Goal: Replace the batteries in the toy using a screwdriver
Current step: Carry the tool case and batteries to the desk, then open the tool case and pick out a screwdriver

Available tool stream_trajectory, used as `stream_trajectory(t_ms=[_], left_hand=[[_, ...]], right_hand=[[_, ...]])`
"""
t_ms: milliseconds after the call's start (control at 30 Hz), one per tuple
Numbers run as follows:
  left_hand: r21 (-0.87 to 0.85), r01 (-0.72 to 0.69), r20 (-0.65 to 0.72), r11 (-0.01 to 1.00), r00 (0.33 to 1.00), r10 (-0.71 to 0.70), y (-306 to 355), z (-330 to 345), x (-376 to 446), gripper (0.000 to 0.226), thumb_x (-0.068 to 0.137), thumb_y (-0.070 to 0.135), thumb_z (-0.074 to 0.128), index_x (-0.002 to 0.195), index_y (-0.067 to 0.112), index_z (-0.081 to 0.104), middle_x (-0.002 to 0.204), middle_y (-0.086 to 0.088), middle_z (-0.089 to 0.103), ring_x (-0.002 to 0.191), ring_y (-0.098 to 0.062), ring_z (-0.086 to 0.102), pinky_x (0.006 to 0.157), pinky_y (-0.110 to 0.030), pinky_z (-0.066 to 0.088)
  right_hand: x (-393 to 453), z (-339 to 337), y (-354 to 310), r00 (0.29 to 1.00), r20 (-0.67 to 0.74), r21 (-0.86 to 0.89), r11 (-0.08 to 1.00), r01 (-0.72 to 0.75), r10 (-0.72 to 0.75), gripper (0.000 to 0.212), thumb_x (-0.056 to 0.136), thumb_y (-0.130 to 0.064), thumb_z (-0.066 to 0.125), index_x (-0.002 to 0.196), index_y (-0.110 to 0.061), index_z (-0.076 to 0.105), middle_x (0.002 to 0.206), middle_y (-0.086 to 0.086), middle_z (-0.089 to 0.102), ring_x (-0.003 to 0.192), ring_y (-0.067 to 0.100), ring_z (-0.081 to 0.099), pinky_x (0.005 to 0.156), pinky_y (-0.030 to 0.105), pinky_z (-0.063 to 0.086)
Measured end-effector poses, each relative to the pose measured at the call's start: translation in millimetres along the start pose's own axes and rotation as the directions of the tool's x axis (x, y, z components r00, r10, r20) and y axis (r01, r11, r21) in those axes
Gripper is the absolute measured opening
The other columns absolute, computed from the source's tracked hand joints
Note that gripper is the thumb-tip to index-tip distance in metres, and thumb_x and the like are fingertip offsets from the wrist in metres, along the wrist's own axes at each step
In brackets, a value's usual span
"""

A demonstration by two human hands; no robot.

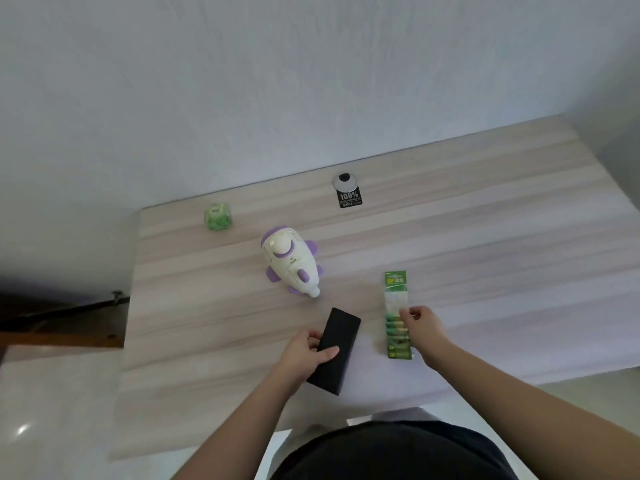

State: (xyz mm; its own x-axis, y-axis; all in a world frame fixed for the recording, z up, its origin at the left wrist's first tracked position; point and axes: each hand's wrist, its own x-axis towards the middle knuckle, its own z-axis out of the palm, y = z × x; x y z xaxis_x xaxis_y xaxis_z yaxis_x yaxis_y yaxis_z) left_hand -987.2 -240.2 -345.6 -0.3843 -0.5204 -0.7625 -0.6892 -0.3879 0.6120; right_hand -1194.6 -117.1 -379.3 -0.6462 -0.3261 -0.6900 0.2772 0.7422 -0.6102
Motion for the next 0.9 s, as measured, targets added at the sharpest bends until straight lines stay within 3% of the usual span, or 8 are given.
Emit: stream_trajectory(t_ms=[133,233,367,533,633,733,900], left_hand=[[-0.058,0.02,-0.047,0.998,0.999,-0.023,6.7,8.4,-2.9,0.038,0.081,0.013,0.076,0.111,0.006,0.054,0.097,-0.003,0.062,0.078,-0.013,0.062,0.057,-0.017,0.049],[-0.11,0.023,-0.093,0.994,0.995,-0.033,6.5,14.6,-1.3,0.033,0.082,0.013,0.076,0.107,0.007,0.056,0.097,-0.007,0.065,0.077,-0.017,0.064,0.059,-0.021,0.051],[-0.141,0.021,-0.152,0.99,0.988,-0.042,-0.1,19.2,3.9,0.026,0.081,0.014,0.077,0.099,0.013,0.058,0.097,-0.008,0.066,0.08,-0.021,0.066,0.065,-0.028,0.052],[-0.181,-0.023,-0.242,0.983,0.97,-0.022,-5.9,20.9,8.3,0.027,0.082,0.014,0.076,0.103,0.011,0.059,0.1,-0.008,0.068,0.087,-0.022,0.067,0.066,-0.025,0.051],[-0.061,-0.074,-0.255,0.995,0.965,0.056,-9.6,17.9,13.3,0.028,0.081,0.016,0.076,0.104,0.013,0.06,0.098,-0.005,0.067,0.083,-0.016,0.064,0.064,-0.02,0.048],[0.191,-0.123,-0.247,0.974,0.954,0.169,-10.2,10.4,17.9,0.028,0.081,0.024,0.075,0.105,0.02,0.061,0.094,0.007,0.062,0.079,-0.007,0.058,0.062,-0.015,0.042],[0.489,-0.24,-0.09,0.839,0.943,0.321,-2.2,-11.5,27.8,0.032,0.083,0.03,0.071,0.113,0.024,0.061,0.1,0.009,0.063,0.09,-0.011,0.058,0.073,-0.022,0.041]], right_hand=[[14.6,-15.5,-3.6,0.997,0.0,-0.253,0.964,0.08,-0.083,0.026,0.095,-0.035,0.054,0.105,-0.011,0.06,0.095,0.006,0.066,0.085,0.026,0.06,0.07,0.031,0.045],[20.6,-24.5,-4.4,0.989,0.019,-0.384,0.912,0.145,-0.149,0.024,0.094,-0.035,0.055,0.097,-0.013,0.063,0.096,0.008,0.067,0.081,0.024,0.06,0.069,0.031,0.047],[25.8,-29.5,0.1,0.989,0.029,-0.375,0.915,0.145,-0.145,0.028,0.093,-0.038,0.056,0.107,-0.013,0.056,0.099,0.005,0.066,0.086,0.023,0.059,0.071,0.032,0.047],[17.8,-36.0,-0.1,0.978,-0.045,-0.369,0.914,0.171,-0.201,0.033,0.097,-0.041,0.047,0.117,-0.014,0.051,0.113,0.006,0.054,0.093,0.025,0.055,0.072,0.033,0.043],[4.7,-33.7,-6.5,0.929,-0.091,-0.319,0.894,0.314,-0.359,0.027,0.099,-0.032,0.046,0.119,-0.016,0.053,0.111,0.003,0.052,0.094,0.023,0.055,0.076,0.034,0.045],[-10.9,-18.8,-19.7,0.884,-0.035,-0.285,0.852,0.439,-0.467,0.018,0.098,-0.021,0.048,0.113,-0.019,0.057,0.102,-0.003,0.051,0.085,0.018,0.055,0.072,0.032,0.046],[-31.7,20.8,-20.4,0.912,0.27,-0.288,0.878,0.381,-0.307,0.016,0.096,-0.02,0.051,0.109,-0.023,0.061,0.091,-0.006,0.06,0.077,0.012,0.056,0.058,0.019,0.044]])
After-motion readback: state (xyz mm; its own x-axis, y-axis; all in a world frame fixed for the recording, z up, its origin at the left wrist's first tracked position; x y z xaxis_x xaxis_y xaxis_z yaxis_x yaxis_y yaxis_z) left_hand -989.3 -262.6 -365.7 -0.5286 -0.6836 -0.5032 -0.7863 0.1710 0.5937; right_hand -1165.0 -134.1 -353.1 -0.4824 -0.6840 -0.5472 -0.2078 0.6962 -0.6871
